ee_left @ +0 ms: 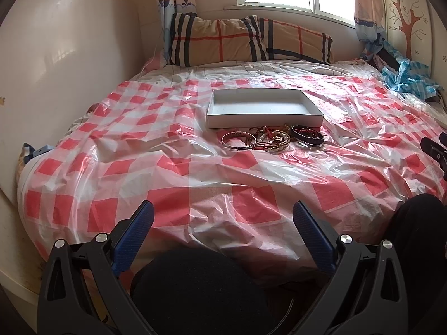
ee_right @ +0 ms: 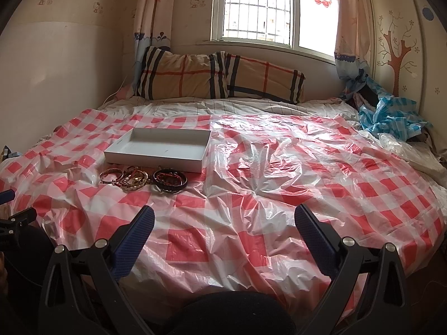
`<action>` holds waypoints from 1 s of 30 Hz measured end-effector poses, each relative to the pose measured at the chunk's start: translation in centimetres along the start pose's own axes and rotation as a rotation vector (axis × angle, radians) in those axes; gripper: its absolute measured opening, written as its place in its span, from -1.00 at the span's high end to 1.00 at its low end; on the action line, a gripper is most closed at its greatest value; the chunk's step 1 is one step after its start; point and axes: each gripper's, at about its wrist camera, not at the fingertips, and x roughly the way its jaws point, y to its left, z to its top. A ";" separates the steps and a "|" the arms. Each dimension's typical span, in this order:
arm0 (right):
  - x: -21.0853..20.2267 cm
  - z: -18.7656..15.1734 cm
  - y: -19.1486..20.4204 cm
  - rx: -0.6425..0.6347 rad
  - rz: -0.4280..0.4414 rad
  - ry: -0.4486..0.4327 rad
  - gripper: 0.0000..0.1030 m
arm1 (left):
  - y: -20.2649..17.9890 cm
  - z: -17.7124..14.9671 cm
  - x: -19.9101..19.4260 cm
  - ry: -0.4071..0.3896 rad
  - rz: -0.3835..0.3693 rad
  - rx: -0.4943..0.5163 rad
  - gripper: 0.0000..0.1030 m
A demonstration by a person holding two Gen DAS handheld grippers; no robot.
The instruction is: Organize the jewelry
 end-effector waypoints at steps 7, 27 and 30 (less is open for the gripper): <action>0.0 0.0 0.0 0.000 0.000 0.000 -0.87 | 0.1 0.0 0.0 0.000 -0.003 -0.002 -0.85; 0.1 -0.1 0.1 0.000 0.001 0.005 -0.87 | 0.3 0.1 0.1 0.003 -0.006 -0.005 -0.85; 0.2 -0.1 0.1 0.001 0.001 0.006 -0.87 | 0.2 0.0 0.0 0.003 -0.006 -0.005 -0.85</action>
